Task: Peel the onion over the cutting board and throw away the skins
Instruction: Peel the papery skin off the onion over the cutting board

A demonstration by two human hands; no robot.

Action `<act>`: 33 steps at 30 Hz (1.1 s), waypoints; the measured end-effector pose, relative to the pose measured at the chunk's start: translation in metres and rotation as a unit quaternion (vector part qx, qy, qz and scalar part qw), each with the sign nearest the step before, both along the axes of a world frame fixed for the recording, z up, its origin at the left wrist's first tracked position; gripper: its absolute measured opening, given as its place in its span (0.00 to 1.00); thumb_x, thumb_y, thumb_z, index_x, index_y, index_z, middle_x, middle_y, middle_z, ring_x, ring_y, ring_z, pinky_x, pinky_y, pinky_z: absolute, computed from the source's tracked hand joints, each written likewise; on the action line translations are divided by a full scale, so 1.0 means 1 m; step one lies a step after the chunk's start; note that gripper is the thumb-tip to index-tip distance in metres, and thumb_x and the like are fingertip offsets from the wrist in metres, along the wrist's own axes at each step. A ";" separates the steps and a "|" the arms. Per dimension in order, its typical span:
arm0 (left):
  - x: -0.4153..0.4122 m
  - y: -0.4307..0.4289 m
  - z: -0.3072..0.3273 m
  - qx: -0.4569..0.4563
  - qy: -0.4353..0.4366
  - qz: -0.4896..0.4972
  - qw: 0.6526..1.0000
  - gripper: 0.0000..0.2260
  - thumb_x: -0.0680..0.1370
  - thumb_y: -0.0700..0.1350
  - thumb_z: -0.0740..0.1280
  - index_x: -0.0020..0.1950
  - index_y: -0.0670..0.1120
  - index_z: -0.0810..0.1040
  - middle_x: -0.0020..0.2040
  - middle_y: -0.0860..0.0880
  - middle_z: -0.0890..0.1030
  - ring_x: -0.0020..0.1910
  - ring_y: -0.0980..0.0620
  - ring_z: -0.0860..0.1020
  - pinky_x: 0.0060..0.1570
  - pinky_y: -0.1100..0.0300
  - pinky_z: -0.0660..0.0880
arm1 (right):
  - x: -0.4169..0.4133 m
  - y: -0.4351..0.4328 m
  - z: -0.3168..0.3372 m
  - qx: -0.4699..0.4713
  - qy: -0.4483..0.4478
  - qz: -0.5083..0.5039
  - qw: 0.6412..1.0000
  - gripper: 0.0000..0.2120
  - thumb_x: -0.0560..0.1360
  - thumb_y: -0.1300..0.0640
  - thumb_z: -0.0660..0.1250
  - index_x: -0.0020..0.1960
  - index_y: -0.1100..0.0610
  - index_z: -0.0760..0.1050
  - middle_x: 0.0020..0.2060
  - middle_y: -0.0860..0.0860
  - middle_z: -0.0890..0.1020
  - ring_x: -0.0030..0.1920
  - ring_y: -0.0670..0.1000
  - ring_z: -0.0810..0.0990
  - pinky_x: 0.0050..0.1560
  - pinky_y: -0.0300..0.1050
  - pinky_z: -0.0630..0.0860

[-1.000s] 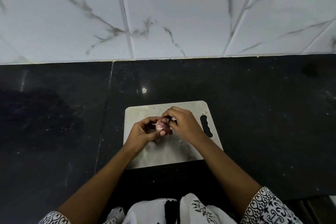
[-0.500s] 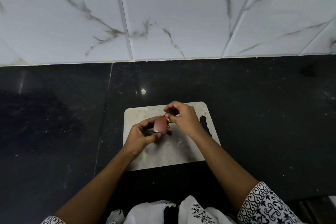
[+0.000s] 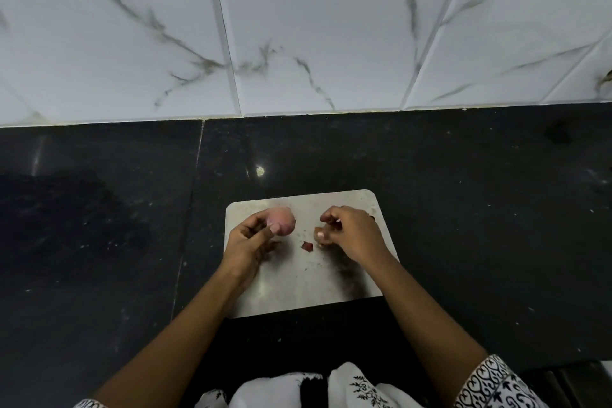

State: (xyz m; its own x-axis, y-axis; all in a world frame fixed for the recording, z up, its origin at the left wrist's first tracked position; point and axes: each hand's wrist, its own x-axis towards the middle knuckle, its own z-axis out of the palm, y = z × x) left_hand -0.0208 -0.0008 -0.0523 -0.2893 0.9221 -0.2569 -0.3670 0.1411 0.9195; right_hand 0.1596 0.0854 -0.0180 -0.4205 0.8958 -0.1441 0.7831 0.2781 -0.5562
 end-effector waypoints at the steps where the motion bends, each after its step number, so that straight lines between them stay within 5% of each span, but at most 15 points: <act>1: 0.001 0.000 0.001 0.003 0.013 -0.003 1.000 0.14 0.72 0.39 0.69 0.56 0.47 0.80 0.52 0.46 0.83 0.46 0.49 0.80 0.39 0.61 0.76 | 0.000 0.000 0.002 -0.002 -0.020 0.011 1.000 0.15 0.71 0.52 0.72 0.57 0.50 0.77 0.54 0.49 0.81 0.53 0.48 0.77 0.52 0.44 0.75; 6: 0.011 -0.003 0.007 0.032 0.083 -0.028 0.996 0.21 0.67 0.41 0.76 0.58 0.51 0.79 0.55 0.50 0.83 0.52 0.52 0.81 0.43 0.61 0.77 | 0.003 -0.006 0.025 -0.135 0.177 -0.015 0.975 0.16 0.72 0.55 0.71 0.59 0.46 0.75 0.58 0.48 0.77 0.50 0.44 0.77 0.42 0.30 0.73; 10: 0.020 -0.001 0.014 0.050 0.072 -0.018 0.996 0.21 0.70 0.35 0.72 0.61 0.48 0.77 0.55 0.51 0.83 0.52 0.53 0.81 0.41 0.63 0.77 | -0.006 -0.015 0.027 -0.207 0.249 0.051 0.945 0.26 0.70 0.58 0.73 0.65 0.46 0.70 0.60 0.44 0.75 0.55 0.47 0.80 0.53 0.41 0.78; 14: 0.026 0.000 0.020 0.052 0.041 0.004 0.998 0.19 0.72 0.35 0.68 0.61 0.50 0.77 0.55 0.48 0.83 0.52 0.53 0.81 0.42 0.64 0.77 | -0.009 -0.020 0.021 -0.234 0.329 0.033 0.914 0.25 0.69 0.63 0.73 0.64 0.49 0.73 0.58 0.50 0.77 0.51 0.50 0.82 0.48 0.41 0.81; 18: 0.030 0.000 0.024 0.055 0.009 0.015 0.998 0.18 0.69 0.40 0.70 0.59 0.49 0.79 0.56 0.44 0.82 0.56 0.46 0.80 0.46 0.58 0.79 | -0.010 -0.021 0.017 -0.217 0.348 0.021 0.912 0.25 0.67 0.62 0.75 0.61 0.50 0.74 0.56 0.49 0.78 0.50 0.50 0.83 0.48 0.46 0.81; 22: 0.034 -0.002 0.029 0.063 0.012 0.010 0.998 0.18 0.71 0.41 0.68 0.61 0.49 0.78 0.53 0.50 0.84 0.53 0.49 0.82 0.45 0.59 0.79 | -0.011 -0.019 0.017 -0.173 0.337 0.013 0.925 0.24 0.66 0.60 0.77 0.59 0.48 0.75 0.53 0.48 0.81 0.50 0.48 0.82 0.50 0.44 0.81; 28: 0.036 -0.004 0.031 0.051 0.119 0.036 0.991 0.16 0.72 0.49 0.69 0.59 0.53 0.78 0.55 0.51 0.83 0.57 0.51 0.80 0.57 0.52 0.76 | -0.016 -0.021 0.015 -0.071 0.285 -0.006 0.956 0.23 0.65 0.55 0.77 0.58 0.47 0.76 0.51 0.43 0.81 0.49 0.40 0.79 0.47 0.34 0.75; 33: 0.034 -0.002 0.038 0.033 0.165 0.082 0.982 0.10 0.73 0.40 0.70 0.54 0.43 0.82 0.46 0.50 0.85 0.47 0.55 0.83 0.46 0.63 0.79 | -0.018 -0.023 0.014 -0.014 0.263 -0.011 0.965 0.24 0.65 0.53 0.77 0.59 0.50 0.75 0.52 0.45 0.80 0.50 0.41 0.78 0.47 0.34 0.77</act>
State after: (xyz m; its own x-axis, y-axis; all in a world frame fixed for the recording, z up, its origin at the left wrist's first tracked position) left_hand 0.0131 -0.0024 -0.0144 -0.4927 0.8677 -0.0653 -0.0594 0.0413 0.9974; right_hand 0.1415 0.0628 -0.0040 -0.4224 0.9044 0.0599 0.3959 0.2436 -0.8854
